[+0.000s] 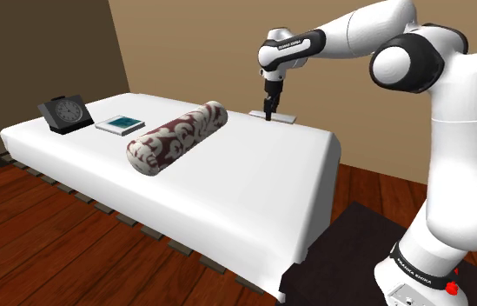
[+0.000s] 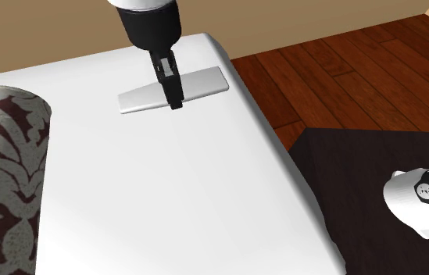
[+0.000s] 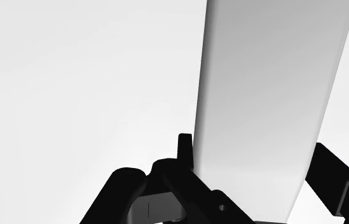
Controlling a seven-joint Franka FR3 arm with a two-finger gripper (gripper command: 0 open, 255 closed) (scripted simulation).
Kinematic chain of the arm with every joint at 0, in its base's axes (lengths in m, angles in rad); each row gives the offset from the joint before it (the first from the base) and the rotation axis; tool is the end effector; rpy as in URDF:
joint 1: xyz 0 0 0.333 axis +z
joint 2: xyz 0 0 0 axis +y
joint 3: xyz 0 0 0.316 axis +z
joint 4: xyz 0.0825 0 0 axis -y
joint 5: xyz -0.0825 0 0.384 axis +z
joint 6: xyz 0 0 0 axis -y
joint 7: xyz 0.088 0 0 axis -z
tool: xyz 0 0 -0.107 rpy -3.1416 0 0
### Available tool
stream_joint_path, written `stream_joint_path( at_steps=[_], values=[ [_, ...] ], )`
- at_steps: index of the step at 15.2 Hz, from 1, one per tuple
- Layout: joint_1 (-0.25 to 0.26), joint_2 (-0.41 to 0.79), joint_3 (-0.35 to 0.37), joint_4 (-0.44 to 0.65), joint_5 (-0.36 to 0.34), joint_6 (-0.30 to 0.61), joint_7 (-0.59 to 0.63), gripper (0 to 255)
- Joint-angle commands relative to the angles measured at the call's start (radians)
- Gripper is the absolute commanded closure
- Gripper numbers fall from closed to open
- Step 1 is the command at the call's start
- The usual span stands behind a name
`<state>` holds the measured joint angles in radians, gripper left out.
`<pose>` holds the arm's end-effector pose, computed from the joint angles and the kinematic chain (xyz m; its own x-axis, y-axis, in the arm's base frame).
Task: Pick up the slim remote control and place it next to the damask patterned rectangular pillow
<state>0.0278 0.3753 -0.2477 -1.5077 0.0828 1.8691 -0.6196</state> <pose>0.6584 -0.1180 0.4553 0.9242 0.3817 -0.0081 0.3818 -0.9242 0.0076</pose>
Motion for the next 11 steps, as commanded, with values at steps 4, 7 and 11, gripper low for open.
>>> stream_joint_path(
  at_steps=[4,7,11],
  values=[
    [0.066,0.035,0.031,0.058,-0.004,-0.021,0.102,255],
    [0.103,0.07,0.049,0.114,-0.005,-0.041,0.16,255],
    [0.15,0.133,0.071,0.214,-0.005,-0.078,0.235,255]
  ],
)
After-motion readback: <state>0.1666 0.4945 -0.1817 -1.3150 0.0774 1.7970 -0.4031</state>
